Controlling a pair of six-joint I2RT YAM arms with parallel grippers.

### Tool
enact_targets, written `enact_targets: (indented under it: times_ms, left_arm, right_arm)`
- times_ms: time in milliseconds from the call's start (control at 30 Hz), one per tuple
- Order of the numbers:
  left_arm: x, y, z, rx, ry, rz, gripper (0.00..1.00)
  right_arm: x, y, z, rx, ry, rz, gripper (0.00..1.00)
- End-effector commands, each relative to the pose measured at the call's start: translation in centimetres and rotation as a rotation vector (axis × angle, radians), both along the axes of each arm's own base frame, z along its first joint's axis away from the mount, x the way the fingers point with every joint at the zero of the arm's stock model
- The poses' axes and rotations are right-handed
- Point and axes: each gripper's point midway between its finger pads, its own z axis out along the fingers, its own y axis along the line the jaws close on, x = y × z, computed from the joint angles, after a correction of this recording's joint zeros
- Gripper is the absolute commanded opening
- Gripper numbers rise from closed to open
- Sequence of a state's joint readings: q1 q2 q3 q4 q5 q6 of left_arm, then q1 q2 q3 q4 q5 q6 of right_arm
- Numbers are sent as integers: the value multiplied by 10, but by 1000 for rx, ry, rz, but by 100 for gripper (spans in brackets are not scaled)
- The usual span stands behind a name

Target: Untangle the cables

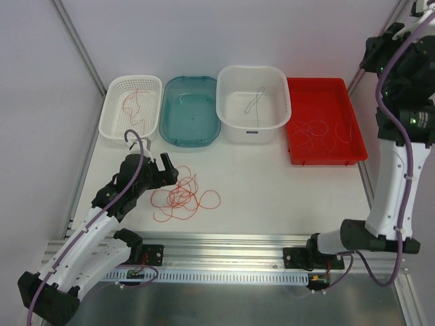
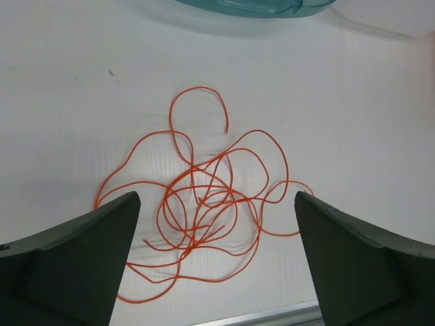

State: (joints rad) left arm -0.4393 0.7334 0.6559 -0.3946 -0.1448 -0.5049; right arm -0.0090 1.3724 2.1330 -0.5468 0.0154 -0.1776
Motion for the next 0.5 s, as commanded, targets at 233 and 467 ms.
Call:
enact_targets:
  times_ms: [233, 467]
  left_arm:
    - [-4, 14, 20, 108, -92, -42, 99]
    - [-4, 18, 2, 149, -48, -34, 99]
  right_arm:
    - [152, -73, -131, 32, 216, -88, 1]
    - [179, -96, -262, 147, 466, -173, 23]
